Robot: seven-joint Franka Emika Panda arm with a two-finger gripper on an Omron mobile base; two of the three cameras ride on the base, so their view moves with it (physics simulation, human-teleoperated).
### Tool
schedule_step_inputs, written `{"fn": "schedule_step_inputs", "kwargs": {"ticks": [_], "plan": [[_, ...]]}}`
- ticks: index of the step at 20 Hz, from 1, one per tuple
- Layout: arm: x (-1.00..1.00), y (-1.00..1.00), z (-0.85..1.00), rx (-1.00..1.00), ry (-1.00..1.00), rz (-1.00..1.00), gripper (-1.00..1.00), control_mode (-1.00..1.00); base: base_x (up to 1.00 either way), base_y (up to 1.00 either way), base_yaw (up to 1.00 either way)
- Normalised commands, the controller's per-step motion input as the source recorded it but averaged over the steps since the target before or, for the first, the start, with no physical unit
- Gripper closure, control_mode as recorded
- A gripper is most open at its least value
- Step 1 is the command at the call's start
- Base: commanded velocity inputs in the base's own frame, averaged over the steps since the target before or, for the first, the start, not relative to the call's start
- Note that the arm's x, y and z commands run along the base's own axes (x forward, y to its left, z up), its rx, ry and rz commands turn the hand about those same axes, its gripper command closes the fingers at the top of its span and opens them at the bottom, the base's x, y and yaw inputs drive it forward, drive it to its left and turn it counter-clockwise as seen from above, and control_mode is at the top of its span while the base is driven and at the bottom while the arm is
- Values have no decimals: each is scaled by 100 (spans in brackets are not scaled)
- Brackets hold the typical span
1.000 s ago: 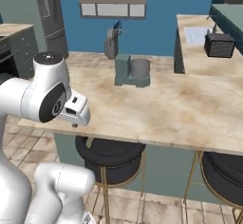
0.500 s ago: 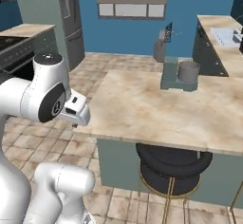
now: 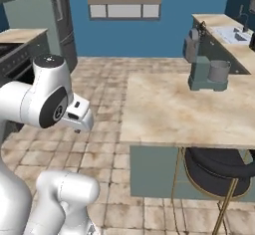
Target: Close the stand mixer head.
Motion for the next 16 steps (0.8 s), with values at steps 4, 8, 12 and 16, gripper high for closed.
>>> {"fn": "schedule_step_inputs", "kwargs": {"ticks": [4, 8, 12, 16], "plan": [[0, 0, 0, 0, 0, 0, -100, 100, 23, 79, -44], [0, 0, 0, 0, 0, 0, -100, 100, 36, 73, -47], [0, 0, 0, 0, 0, 0, -100, 100, 50, 67, -43], [0, 0, 0, 0, 0, 0, -100, 100, 65, 57, -37]]}}
